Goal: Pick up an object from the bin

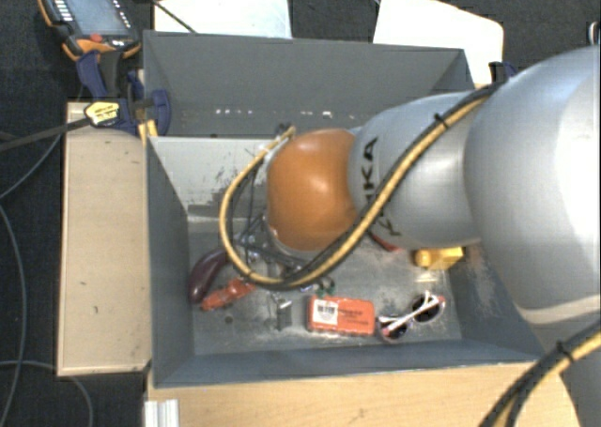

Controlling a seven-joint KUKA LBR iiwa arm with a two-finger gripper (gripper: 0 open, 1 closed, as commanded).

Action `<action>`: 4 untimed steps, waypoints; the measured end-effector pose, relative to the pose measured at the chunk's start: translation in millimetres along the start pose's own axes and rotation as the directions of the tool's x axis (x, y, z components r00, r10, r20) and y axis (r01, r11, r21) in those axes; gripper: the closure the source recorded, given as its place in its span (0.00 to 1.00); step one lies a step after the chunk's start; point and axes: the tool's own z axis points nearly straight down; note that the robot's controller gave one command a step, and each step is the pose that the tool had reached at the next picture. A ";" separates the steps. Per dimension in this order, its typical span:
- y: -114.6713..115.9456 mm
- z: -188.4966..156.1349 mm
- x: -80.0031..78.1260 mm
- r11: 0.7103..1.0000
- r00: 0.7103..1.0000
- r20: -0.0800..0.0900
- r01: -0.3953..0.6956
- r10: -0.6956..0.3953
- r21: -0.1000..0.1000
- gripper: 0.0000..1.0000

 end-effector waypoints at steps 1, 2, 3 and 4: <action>21.6 22.1 -29.6 1.000 1.000 0.005 -0.016 0.016 -0.002 0.00; 49.8 21.6 -27.3 0.975 0.975 -0.001 -0.220 0.220 0.004 1.00; 49.8 21.6 -27.2 0.974 0.974 -0.001 -0.226 0.226 0.004 1.00; 49.9 21.6 -27.2 0.973 0.973 -0.001 -0.230 0.230 0.004 1.00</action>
Offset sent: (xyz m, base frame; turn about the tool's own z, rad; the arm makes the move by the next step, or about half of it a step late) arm 0.0031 0.0597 -0.0223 0.2162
